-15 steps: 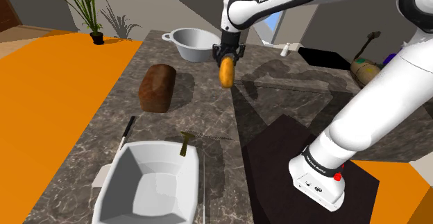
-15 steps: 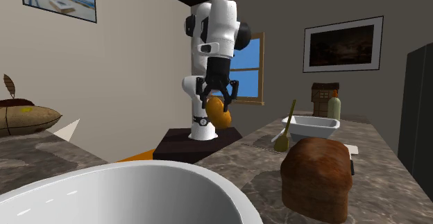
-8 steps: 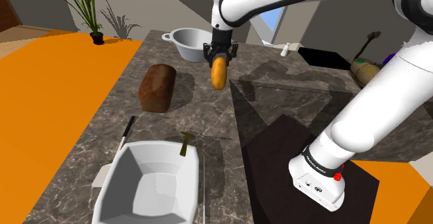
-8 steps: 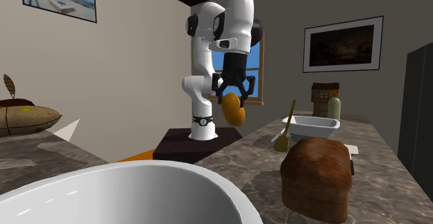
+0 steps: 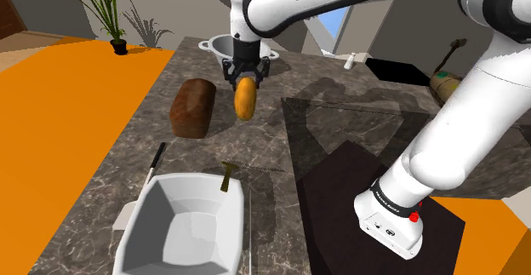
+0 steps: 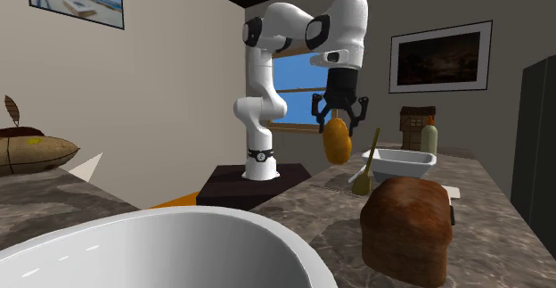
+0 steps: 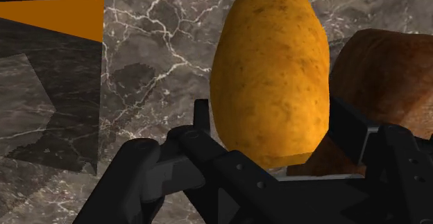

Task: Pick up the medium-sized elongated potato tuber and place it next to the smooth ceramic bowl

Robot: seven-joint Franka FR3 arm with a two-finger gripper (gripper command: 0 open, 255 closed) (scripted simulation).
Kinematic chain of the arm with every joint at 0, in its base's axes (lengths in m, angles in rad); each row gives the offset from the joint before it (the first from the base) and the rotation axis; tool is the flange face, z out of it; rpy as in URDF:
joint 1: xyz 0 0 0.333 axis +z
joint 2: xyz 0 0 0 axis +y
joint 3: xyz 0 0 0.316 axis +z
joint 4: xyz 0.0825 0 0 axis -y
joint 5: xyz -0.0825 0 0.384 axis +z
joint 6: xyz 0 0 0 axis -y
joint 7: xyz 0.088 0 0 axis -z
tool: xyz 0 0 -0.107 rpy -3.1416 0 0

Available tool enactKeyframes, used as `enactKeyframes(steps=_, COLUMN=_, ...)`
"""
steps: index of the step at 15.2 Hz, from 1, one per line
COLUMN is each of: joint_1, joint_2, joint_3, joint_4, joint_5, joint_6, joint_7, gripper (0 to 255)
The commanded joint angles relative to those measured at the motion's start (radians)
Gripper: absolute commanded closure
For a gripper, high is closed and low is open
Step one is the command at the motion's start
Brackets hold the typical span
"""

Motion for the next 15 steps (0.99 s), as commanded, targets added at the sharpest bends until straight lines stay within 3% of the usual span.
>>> enactKeyframes(steps=1, joint_1=0.024, joint_2=0.025, joint_3=0.019, joint_4=0.028, joint_5=-0.008, joint_6=-0.009, joint_7=0.047, gripper=255)
enactKeyframes(steps=8, joint_1=0.128, joint_2=0.162, joint_3=0.079, joint_4=0.199, joint_5=-0.057, joint_6=-0.068, joint_7=0.219, gripper=255)
enactKeyframes(steps=15, joint_1=0.262, joint_2=0.344, joint_3=0.11, joint_4=0.444, joint_5=-0.126, joint_6=-0.16, joint_7=0.372, gripper=255)
